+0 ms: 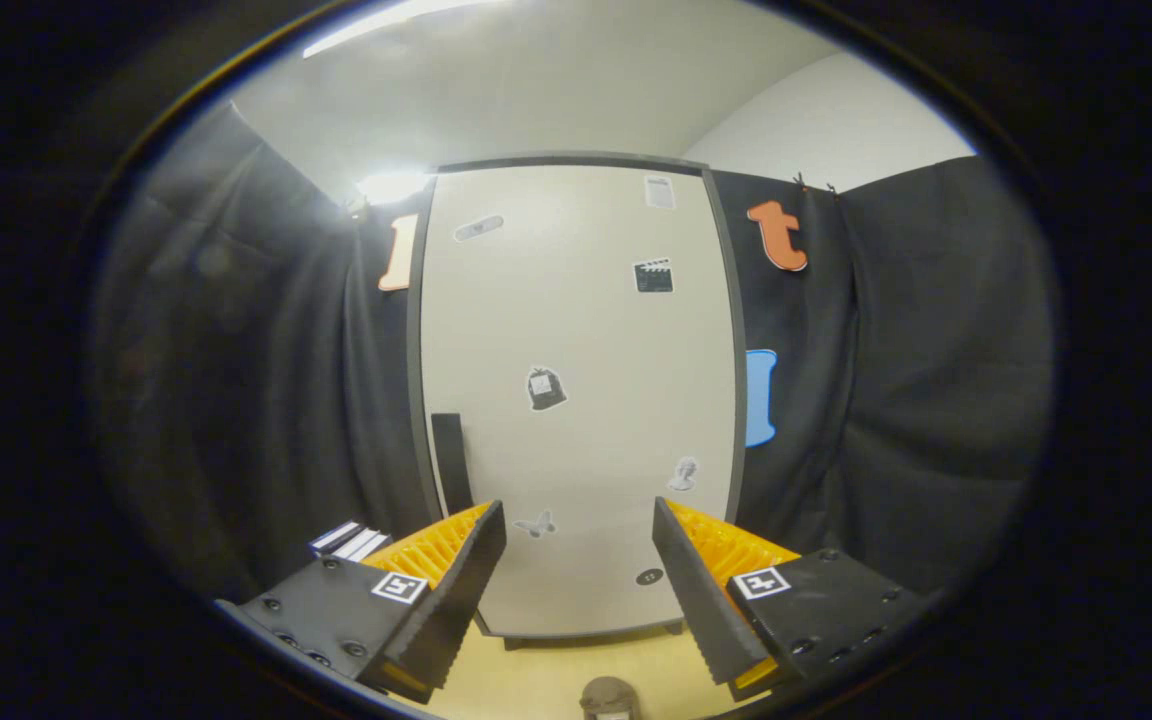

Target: Open the shoe cabinet door, grab the shoes and put them into the shoe cabinet, then close the shoe cabinet door.

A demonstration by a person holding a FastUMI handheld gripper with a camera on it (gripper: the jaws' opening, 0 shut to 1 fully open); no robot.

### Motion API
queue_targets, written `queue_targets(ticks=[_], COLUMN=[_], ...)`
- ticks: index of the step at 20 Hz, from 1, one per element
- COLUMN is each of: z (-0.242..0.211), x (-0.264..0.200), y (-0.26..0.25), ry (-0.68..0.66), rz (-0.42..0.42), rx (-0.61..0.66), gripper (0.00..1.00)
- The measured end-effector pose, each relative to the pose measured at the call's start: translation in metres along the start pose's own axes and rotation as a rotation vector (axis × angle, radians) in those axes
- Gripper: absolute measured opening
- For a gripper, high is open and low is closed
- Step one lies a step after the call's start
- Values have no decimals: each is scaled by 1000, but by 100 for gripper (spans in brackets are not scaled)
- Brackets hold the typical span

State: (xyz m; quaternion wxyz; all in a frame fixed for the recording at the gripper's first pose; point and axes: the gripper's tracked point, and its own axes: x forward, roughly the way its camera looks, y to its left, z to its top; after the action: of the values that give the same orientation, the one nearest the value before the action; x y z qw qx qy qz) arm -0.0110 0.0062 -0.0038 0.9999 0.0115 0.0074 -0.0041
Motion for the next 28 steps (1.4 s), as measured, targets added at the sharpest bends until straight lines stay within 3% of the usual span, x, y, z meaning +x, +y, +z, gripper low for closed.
queue_targets(ticks=[9, 18, 28], z=[-5, -27, -48], x=[23, 98, 169], y=[39, 120, 133], ry=[13, 36, 52], rz=[52, 126, 55], rx=[7, 50, 53], gripper=[95, 95, 90])
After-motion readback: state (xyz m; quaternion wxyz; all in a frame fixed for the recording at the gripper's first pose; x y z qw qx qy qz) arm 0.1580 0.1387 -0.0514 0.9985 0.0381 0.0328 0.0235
